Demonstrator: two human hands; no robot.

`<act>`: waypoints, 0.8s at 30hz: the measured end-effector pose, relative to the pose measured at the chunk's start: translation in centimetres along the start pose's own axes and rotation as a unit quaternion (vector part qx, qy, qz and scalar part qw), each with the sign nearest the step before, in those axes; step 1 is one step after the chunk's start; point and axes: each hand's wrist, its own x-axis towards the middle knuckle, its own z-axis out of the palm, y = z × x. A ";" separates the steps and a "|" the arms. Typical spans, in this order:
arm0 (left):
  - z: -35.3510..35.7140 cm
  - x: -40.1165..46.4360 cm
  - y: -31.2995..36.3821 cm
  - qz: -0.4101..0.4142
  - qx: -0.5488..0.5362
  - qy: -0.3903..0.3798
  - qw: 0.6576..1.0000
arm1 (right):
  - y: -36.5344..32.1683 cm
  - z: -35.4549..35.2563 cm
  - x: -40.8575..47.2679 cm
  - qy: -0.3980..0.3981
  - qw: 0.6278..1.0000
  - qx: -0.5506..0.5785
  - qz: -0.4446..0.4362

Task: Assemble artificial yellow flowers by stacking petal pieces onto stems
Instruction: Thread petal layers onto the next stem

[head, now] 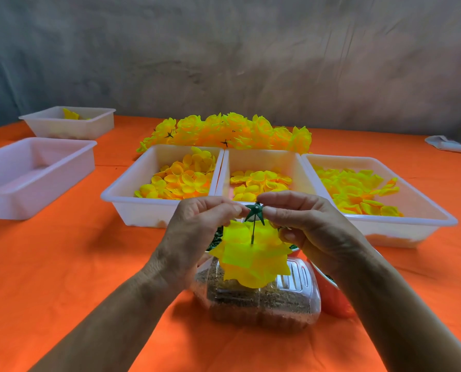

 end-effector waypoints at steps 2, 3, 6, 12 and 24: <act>0.3 -0.1 0.3 -0.009 -0.002 0.006 1.000 | 0.0 0.0 0.0 0.002 1.000 -0.003 0.002; 0.4 -0.2 0.3 -0.009 -0.003 0.008 1.000 | 0.0 0.0 -0.1 0.002 1.000 -0.004 0.004; 0.8 -0.2 0.3 -0.009 0.004 0.023 1.000 | -0.1 0.0 -0.2 0.003 1.000 -0.009 0.006; 0.6 0.0 0.2 -0.009 0.006 0.022 1.000 | -0.4 0.2 -0.5 -0.003 1.000 -0.019 0.003; 0.7 0.1 -0.3 -0.031 0.038 0.005 0.999 | -0.3 -0.1 -0.8 0.006 0.993 -0.121 -0.013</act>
